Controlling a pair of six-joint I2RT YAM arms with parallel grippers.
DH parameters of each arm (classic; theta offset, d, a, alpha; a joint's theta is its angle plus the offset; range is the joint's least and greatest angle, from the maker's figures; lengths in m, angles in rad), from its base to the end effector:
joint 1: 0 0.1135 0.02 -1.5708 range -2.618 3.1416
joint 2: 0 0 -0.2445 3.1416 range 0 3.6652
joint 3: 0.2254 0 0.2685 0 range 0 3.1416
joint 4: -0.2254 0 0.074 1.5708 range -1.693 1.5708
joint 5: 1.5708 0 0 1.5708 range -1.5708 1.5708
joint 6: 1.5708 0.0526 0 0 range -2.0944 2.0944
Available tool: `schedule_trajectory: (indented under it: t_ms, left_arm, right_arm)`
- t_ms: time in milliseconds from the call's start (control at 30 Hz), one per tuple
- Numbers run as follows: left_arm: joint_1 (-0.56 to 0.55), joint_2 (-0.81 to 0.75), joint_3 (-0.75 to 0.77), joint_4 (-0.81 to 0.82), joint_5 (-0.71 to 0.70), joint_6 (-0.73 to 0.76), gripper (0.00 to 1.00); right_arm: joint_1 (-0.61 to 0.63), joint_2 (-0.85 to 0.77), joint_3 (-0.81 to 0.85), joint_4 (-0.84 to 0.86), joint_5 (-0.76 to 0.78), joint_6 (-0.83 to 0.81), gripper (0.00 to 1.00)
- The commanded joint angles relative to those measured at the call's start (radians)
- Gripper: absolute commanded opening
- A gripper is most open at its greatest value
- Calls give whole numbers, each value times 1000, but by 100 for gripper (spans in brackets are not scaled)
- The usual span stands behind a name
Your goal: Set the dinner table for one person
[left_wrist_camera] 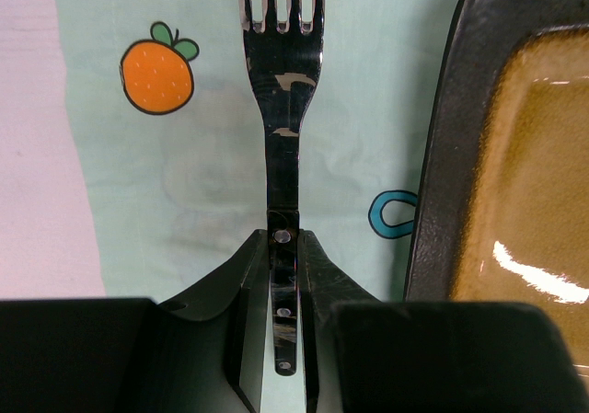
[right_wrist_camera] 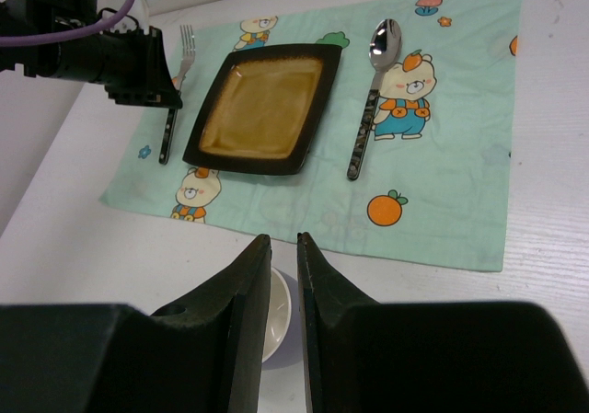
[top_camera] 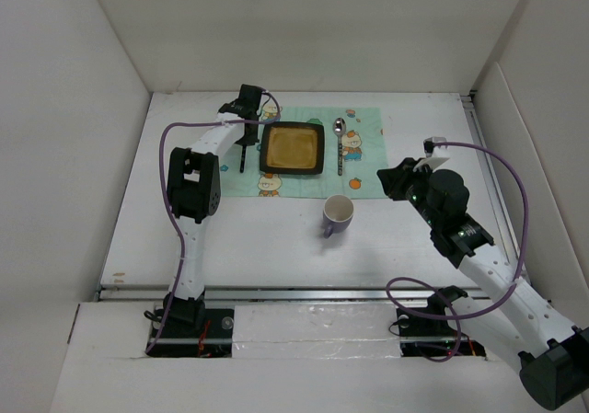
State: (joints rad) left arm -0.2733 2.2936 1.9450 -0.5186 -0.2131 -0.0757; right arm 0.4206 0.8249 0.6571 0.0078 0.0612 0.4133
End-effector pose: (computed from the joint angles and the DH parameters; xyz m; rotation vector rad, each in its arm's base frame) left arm 0.5127 -0.1322 0.1682 0.1437 2.4099 0.1003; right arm 0.2268 0.0979 0.2884 0.0395 1.7629 0.5586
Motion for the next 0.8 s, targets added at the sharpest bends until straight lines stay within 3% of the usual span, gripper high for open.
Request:
schedule_trajectory:
  t_ms: [0, 133, 567, 600, 667, 700, 767]
  left_arm:
    - [-1, -3, 54, 22, -11, 19, 0]
    - [-1, 26, 58, 19, -46, 19, 0]
    - [-1, -83, 5, 66, -68, -16, 39]
    - [-10, -103, 8, 62, -63, -24, 39]
    - [-36, -219, 2, 69, -23, -62, 30]
    - [-37, -258, 2, 77, -17, -71, 30]
    - [-59, -350, -43, 95, 38, -101, 19]
  right_arm:
    - [10, 5, 15, 57, 28, -22, 24]
    - [20, 11, 16, 58, 35, -22, 24]
    - [29, 26, 22, 49, 52, -37, 25]
    - [41, 32, 22, 52, 61, -39, 25]
    - [79, 75, 50, 35, 80, -59, 3]
    - [95, 76, 50, 20, 84, -67, 3]
    - [157, 108, 97, -3, 121, -85, 0]
